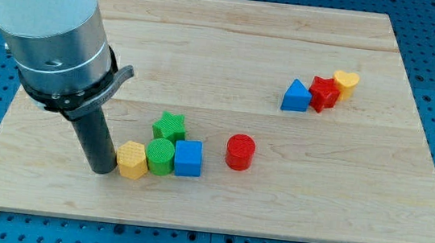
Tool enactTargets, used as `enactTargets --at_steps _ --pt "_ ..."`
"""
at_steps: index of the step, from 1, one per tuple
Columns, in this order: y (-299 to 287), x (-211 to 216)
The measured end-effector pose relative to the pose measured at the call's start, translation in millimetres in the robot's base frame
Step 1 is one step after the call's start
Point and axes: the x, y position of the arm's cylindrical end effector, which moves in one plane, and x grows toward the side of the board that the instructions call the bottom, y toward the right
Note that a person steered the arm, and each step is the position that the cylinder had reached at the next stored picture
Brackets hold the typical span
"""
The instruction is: Slide the red circle closer to the red star
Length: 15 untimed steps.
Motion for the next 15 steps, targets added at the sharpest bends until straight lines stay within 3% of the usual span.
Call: enactTargets --at_steps 5,8,10,13,15 --pt "181 -3" --pt "193 -63" --pt "234 -36" --pt "339 -50" --pt "316 -73"
